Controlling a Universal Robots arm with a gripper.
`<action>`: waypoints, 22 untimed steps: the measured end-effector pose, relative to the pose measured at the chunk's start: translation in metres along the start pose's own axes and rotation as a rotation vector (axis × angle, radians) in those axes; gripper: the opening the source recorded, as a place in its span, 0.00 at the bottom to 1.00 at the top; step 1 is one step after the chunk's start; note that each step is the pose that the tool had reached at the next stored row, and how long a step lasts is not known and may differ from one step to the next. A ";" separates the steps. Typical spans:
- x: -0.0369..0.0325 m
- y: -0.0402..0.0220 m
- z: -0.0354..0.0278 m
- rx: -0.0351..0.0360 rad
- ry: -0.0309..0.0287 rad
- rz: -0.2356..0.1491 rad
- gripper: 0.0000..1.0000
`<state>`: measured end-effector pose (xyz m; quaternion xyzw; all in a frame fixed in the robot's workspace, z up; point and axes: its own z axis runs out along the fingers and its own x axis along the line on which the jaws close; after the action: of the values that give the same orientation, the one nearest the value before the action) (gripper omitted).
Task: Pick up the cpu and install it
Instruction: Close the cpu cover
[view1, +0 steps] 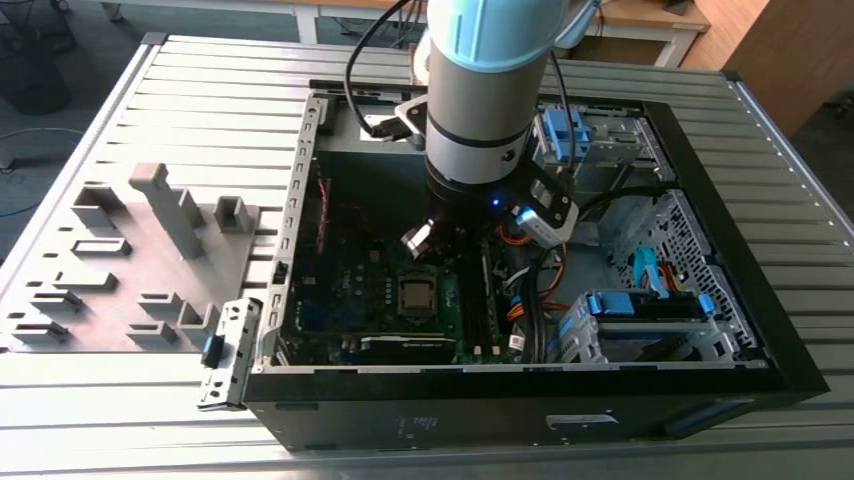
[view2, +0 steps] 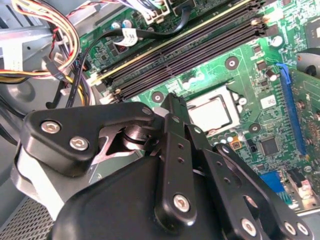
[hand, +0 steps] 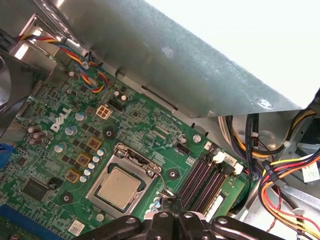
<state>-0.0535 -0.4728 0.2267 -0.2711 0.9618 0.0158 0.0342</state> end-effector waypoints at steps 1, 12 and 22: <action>-0.0001 0.0002 0.0000 0.0000 0.0000 0.000 0.12; -0.0003 0.0006 0.0000 -0.0001 0.0000 0.000 0.12; 0.0017 0.0029 0.0000 0.0000 0.0001 0.000 0.12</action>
<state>-0.0565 -0.4712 0.2266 -0.2710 0.9618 0.0158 0.0342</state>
